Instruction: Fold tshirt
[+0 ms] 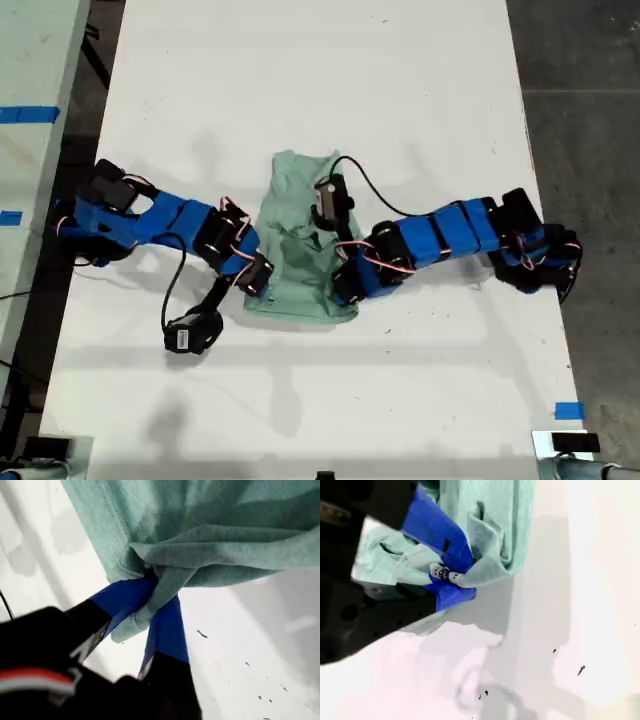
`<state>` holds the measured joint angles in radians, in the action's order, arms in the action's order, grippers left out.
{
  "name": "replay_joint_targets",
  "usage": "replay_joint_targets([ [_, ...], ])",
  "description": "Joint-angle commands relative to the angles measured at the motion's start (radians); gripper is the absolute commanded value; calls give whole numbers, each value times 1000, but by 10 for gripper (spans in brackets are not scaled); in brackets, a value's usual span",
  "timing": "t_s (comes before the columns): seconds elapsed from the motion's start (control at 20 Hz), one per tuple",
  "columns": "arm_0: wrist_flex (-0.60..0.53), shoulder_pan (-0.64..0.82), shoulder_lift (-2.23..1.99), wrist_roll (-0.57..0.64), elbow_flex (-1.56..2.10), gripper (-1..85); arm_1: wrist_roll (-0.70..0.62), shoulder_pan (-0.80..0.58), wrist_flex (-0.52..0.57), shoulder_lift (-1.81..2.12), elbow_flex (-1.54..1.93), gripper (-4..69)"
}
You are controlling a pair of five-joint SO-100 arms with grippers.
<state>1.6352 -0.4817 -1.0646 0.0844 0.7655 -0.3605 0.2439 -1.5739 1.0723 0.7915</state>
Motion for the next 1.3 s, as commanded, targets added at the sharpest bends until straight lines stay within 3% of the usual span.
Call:
replay_joint_targets([
  [0.0,3,66,-129,14,-29,0,-11,-95,-18,130,5,-18],
  [0.25,94,331,-183,212,8,0,-132,-365,-23,209,72,-18],
  [0.45,67,577,-184,405,6,0,-284,-558,49,230,107,-18],
  [0.75,-29,853,-110,621,6,0,-437,-772,198,221,135,-18],
  [1.1,-156,1028,115,727,8,23,-535,-936,476,152,356,-9],
  [1.15,-179,1045,167,741,2,57,-540,-959,508,109,371,35],
  [1.25,-202,1088,253,738,0,169,-525,-1008,515,-2,348,240],
])
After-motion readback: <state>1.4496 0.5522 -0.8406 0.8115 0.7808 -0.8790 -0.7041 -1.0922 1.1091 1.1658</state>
